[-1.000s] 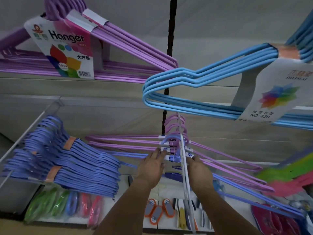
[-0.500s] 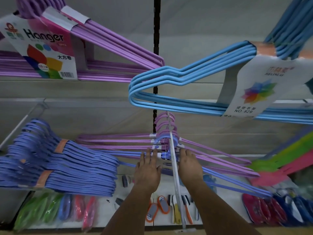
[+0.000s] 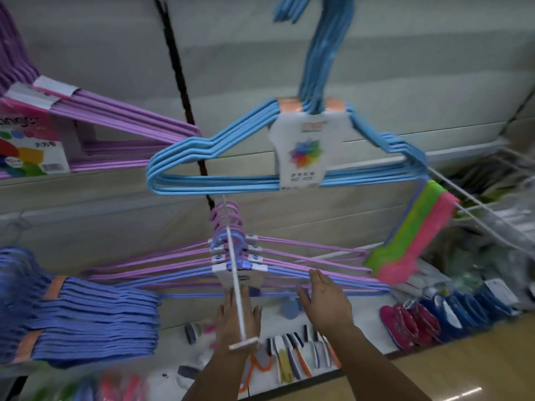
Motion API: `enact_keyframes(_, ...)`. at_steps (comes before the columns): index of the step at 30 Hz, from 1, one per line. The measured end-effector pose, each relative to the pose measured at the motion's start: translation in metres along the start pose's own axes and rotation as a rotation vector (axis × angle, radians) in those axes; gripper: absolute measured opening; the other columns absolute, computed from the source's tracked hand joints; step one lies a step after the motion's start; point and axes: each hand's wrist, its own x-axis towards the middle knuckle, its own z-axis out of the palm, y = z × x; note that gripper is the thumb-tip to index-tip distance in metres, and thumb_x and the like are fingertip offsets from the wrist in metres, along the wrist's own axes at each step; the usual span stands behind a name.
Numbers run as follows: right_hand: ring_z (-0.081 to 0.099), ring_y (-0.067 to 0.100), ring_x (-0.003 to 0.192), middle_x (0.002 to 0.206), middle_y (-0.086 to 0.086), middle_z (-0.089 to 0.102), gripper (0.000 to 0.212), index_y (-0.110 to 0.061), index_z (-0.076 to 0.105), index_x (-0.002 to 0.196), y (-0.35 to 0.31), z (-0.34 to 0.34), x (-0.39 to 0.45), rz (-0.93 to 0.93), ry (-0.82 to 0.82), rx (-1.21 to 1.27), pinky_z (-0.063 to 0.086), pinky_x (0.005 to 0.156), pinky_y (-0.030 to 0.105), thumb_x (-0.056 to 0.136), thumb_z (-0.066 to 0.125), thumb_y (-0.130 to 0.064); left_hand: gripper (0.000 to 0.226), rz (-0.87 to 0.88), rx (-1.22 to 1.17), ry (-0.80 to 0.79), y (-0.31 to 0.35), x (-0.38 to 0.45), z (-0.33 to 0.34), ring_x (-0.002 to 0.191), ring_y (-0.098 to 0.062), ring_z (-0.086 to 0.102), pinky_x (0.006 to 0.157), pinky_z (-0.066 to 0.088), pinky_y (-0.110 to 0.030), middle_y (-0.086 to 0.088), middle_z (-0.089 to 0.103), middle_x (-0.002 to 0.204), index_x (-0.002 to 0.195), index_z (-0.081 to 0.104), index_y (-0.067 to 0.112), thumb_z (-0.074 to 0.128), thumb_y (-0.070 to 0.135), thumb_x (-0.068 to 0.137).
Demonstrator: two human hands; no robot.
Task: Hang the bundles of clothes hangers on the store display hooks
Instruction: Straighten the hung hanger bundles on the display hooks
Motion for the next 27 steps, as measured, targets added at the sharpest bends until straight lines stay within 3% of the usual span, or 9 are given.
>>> enact_keyframes(2, 0.026, 0.019, 0.143, 0.156, 0.006, 0.027, 0.091, -0.013, 0.022, 0.151, 0.028, -0.013, -0.02, 0.047, 0.015, 0.01, 0.021, 0.116, 0.028, 0.083, 0.004, -0.07, 0.063, 0.022, 0.077, -0.05, 0.023, -0.009, 0.007, 0.144, -0.034, 0.024, 0.115, 0.028, -0.046, -0.016, 0.018, 0.157, 0.152, -0.001, 0.023, 0.027, 0.043, 0.1)
enact_keyframes(4, 0.032, 0.02, 0.14, 0.154, 0.006, 0.032, 0.087, -0.011, 0.024, 0.15, 0.068, -0.026, -0.045, 0.094, 0.04, -0.004, 0.024, 0.113, 0.027, 0.086, 0.006, -0.067, 0.062, 0.031, 0.1, -0.187, 0.058, -0.025, 0.01, 0.148, -0.024, 0.005, 0.119, 0.012, -0.038, -0.007, 0.0, 0.161, 0.153, -0.001, 0.014, 0.024, 0.041, 0.103)
enact_keyframes(7, 0.043, 0.021, 0.13, 0.145, 0.006, 0.045, 0.066, -0.013, 0.035, 0.145, 0.131, -0.048, -0.089, 0.17, 0.089, -0.025, 0.031, 0.106, 0.028, 0.097, 0.021, -0.056, 0.063, 0.137, 0.127, -0.192, 0.118, -0.05, 0.021, 0.148, -0.022, 0.005, 0.118, 0.012, -0.038, -0.006, 0.003, 0.161, 0.153, 0.003, 0.011, 0.024, 0.043, 0.102)
enact_keyframes(10, 0.055, 0.025, 0.114, 0.124, 0.007, 0.06, 0.08, -0.013, 0.053, 0.127, 0.198, -0.071, -0.143, 0.288, 0.116, -0.032, 0.039, 0.094, 0.031, 0.088, 0.007, -0.065, 0.064, 0.272, 0.144, -0.236, 0.19, -0.078, 0.041, 0.148, -0.022, 0.008, 0.118, 0.014, -0.038, -0.005, 0.006, 0.161, 0.152, 0.005, 0.01, 0.027, 0.043, 0.102)
enact_keyframes(12, 0.058, 0.025, 0.107, 0.115, 0.007, 0.064, 0.072, -0.014, 0.057, 0.116, 0.235, -0.084, -0.176, 0.341, 0.123, -0.019, 0.04, 0.089, 0.033, 0.091, 0.01, -0.061, 0.065, 0.365, 0.151, -0.24, 0.234, -0.096, 0.05, 0.148, -0.024, 0.009, 0.118, 0.016, -0.04, -0.007, 0.008, 0.16, 0.152, 0.008, 0.008, 0.03, 0.042, 0.102)
enact_keyframes(15, 0.056, 0.027, 0.111, 0.121, 0.008, 0.061, 0.052, -0.013, 0.053, 0.123, 0.3, -0.101, -0.232, 0.483, 0.178, 0.033, 0.041, 0.09, 0.033, 0.099, 0.03, -0.052, 0.065, 0.504, 0.163, -0.267, 0.306, -0.131, 0.076, 0.147, -0.025, 0.01, 0.118, 0.016, -0.042, -0.009, 0.008, 0.16, 0.152, 0.01, 0.008, 0.029, 0.044, 0.102)
enact_keyframes(20, 0.052, 0.028, 0.12, 0.135, 0.009, 0.053, 0.059, -0.011, 0.045, 0.136, 0.384, -0.122, -0.314, 0.703, 0.202, 0.014, 0.039, 0.099, 0.035, 0.099, 0.026, -0.053, 0.064, 0.73, 0.19, -0.339, 0.41, -0.195, 0.114, 0.147, -0.022, 0.01, 0.118, 0.015, -0.041, -0.005, 0.008, 0.161, 0.153, 0.01, 0.011, 0.029, 0.045, 0.101)
enact_keyframes(27, 0.05, 0.027, 0.122, 0.136, 0.008, 0.052, 0.059, -0.012, 0.045, 0.135, 0.461, -0.137, -0.405, 0.97, 0.246, 0.078, 0.036, 0.1, 0.036, 0.099, 0.025, -0.054, 0.068, 0.971, 0.282, -0.436, 0.509, -0.261, 0.166, 0.148, -0.021, 0.004, 0.119, 0.014, -0.042, -0.004, 0.002, 0.162, 0.153, 0.005, 0.013, 0.026, 0.05, 0.1)
